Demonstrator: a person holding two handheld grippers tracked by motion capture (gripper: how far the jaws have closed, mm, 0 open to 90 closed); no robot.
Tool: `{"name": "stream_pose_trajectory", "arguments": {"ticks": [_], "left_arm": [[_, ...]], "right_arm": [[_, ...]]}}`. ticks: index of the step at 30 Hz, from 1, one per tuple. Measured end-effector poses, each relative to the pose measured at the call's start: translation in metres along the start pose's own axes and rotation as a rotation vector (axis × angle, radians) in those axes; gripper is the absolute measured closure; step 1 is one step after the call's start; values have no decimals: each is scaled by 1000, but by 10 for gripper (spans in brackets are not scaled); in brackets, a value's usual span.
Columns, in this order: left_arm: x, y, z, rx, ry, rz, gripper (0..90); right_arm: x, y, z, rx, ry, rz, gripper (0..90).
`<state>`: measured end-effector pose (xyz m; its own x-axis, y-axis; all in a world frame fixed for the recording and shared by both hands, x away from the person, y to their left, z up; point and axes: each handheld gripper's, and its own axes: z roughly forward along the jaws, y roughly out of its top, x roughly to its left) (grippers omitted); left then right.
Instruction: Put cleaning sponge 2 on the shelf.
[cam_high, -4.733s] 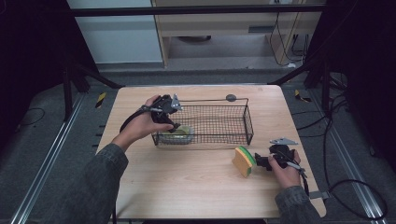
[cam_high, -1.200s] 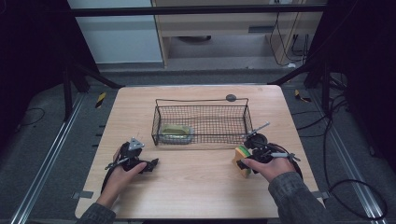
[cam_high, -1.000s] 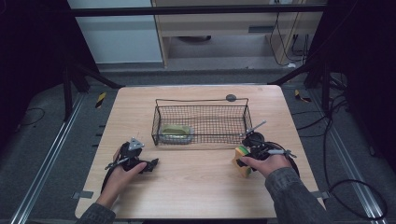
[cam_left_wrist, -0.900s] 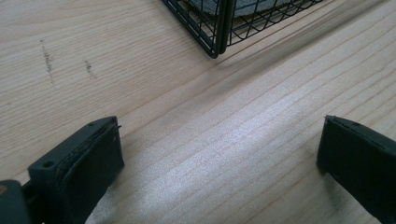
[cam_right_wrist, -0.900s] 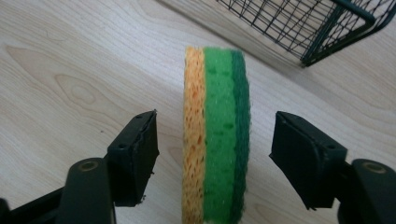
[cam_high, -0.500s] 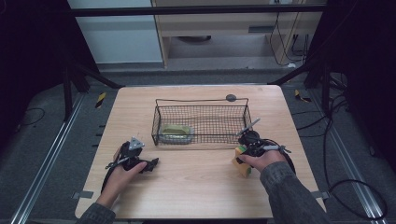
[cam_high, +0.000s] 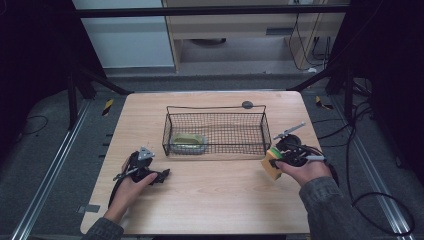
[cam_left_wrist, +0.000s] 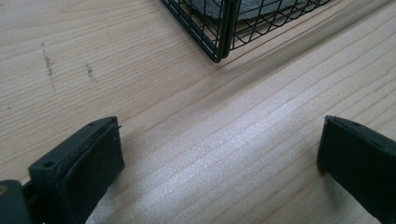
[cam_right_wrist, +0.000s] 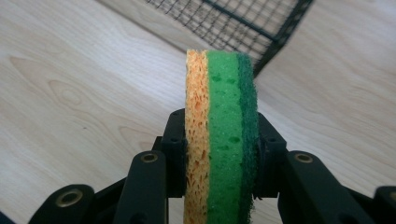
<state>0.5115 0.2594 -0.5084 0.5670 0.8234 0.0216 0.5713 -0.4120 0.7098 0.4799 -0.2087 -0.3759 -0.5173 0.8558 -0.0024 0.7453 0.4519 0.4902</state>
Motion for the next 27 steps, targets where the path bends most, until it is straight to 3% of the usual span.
{"name": "stream_pose_trajectory", "arguments": {"ticks": [8,13,20,27], "left_arm": [[0,0,0,-1,0,-2,0],[0,0,0,-1,0,-3,0],[0,0,0,-1,0,-2,0],[0,0,0,-1,-1,-1,0]], "right_arm": [[-18,-10,-17,-23,-39,7,646],[-29,-10,-19,-47,-53,1,646],[-48,-1,-31,-78,-84,2,647],[-64,21,-34,-104,-105,8,648]]}}
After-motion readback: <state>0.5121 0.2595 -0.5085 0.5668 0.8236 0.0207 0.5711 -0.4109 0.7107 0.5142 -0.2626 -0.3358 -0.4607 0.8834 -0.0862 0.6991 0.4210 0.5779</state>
